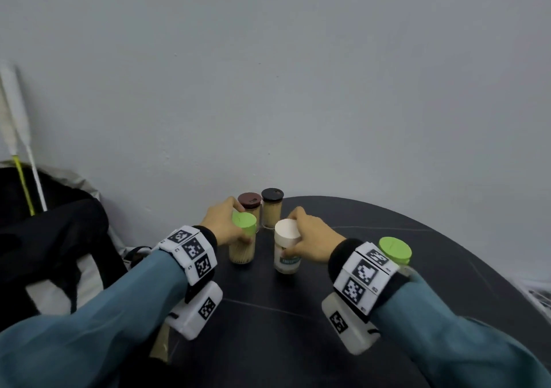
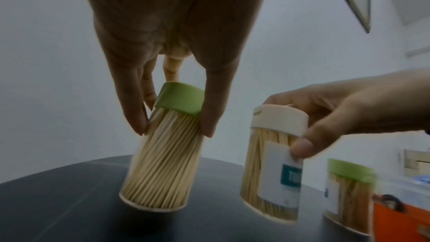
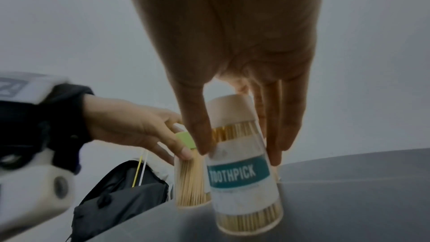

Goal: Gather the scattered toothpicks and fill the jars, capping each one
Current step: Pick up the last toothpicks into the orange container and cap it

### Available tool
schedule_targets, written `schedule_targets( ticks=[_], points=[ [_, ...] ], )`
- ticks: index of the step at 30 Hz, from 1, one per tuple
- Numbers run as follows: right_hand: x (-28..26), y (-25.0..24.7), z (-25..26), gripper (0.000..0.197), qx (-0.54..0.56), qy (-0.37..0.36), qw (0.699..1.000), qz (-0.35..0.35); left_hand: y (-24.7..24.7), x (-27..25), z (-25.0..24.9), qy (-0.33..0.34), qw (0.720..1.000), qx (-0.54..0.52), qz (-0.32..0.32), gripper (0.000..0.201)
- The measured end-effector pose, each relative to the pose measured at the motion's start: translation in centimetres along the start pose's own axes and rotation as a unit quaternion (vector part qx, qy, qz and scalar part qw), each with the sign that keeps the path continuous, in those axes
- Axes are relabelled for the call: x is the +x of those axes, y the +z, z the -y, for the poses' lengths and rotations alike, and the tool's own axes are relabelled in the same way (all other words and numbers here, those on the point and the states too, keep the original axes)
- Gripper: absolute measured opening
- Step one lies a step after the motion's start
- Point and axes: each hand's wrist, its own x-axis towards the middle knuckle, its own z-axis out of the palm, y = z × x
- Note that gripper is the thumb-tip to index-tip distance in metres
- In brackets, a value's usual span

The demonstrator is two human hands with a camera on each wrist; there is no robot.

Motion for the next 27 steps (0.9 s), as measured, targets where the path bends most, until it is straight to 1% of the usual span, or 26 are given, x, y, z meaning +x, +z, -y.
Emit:
schedule_targets(
  ticks=[3, 5, 8, 10, 16, 20, 24, 27],
  points=[
    [-3.4, -1.5, -1.4, 0.058, -0.026, -0.024, 0.999, 0.001, 0.2, -0.7, -2.5, 0.043, 0.999, -0.014, 0.012, 0.057],
    [-5.4, -2.5, -2.4, 0.057, -0.058, -0.026, 0.998, 0.002, 0.9, -1.1, -4.4, 0.074, 0.997, -0.018, 0.020, 0.058],
    [-8.0, -3.9, -4.1, 0.057, -0.138, -0.030, 0.990, -0.017, 2.6, -1.7, -7.0, 0.106, 0.993, -0.028, 0.041, 0.058],
    [-9.3, -4.3, -5.2, 0.058, -0.160, -0.035, 0.986, -0.027, 4.0, -2.0, -8.2, 0.121, 0.991, -0.035, 0.055, 0.057],
    [-11.0, -4.0, -7.3, 0.055, -0.214, -0.027, 0.976, 0.008, 8.1, -2.5, -10.2, 0.133, 0.987, -0.012, 0.089, 0.057],
    [-11.1, -3.6, -7.9, 0.055, -0.213, -0.031, 0.977, -0.002, 9.7, -2.9, -10.3, 0.133, 0.986, -0.004, 0.099, 0.060],
    [-11.1, -3.5, -8.5, 0.059, -0.190, -0.039, 0.981, -0.012, 10.2, -3.0, -10.3, 0.136, 0.986, -0.009, 0.098, 0.065],
    [-11.1, -3.3, -8.9, 0.062, -0.184, -0.044, 0.982, -0.020, 10.2, -3.4, -10.3, 0.136, 0.984, -0.016, 0.117, 0.059]
  ],
)
